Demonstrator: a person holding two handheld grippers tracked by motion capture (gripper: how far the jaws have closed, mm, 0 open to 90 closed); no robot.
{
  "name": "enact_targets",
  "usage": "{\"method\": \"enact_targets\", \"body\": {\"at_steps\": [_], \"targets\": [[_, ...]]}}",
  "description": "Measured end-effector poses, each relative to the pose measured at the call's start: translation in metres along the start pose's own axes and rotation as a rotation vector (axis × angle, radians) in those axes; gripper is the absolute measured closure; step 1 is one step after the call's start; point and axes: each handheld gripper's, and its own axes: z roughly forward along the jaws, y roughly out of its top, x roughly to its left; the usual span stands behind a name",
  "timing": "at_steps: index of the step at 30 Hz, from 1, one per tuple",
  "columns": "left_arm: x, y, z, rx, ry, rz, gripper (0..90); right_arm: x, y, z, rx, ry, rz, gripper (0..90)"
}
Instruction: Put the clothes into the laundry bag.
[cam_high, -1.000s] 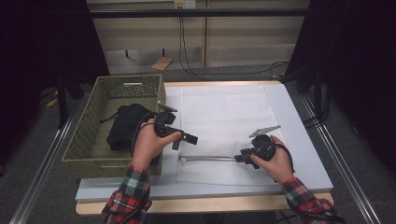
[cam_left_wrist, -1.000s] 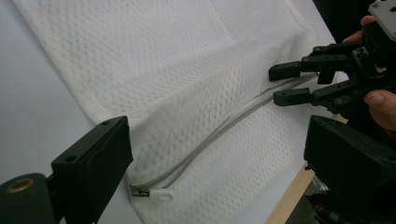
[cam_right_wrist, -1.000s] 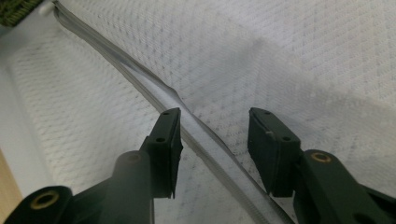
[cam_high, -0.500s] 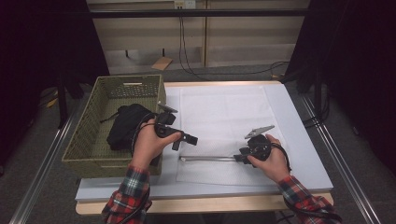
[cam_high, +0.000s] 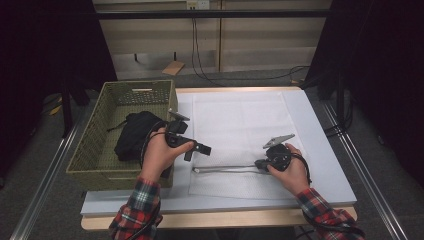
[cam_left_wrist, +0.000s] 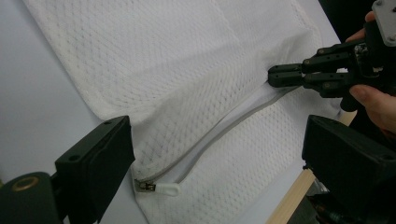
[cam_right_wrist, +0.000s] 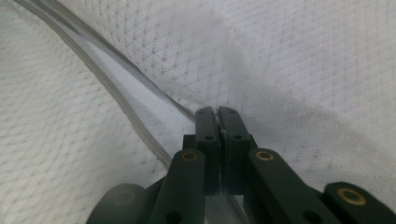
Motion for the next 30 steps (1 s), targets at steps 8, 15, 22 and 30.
{"method": "enact_targets", "body": {"at_steps": [8,15,22,30], "targets": [[0.000,0.000,0.000,0.008,0.003,0.009,8.9,-0.002,0.008,-0.013,-0.040,0.022,0.025,89.3],[0.000,0.000,0.000,0.010,0.010,0.011,8.9,-0.010,0.015,-0.017,-0.075,0.037,0.054,89.4],[0.000,0.000,0.001,0.013,0.009,0.008,8.9,-0.016,0.020,-0.014,-0.091,0.028,0.067,89.3],[0.001,0.000,0.002,0.022,0.008,0.006,8.9,-0.018,0.023,-0.008,-0.079,0.017,0.077,89.1]]}}
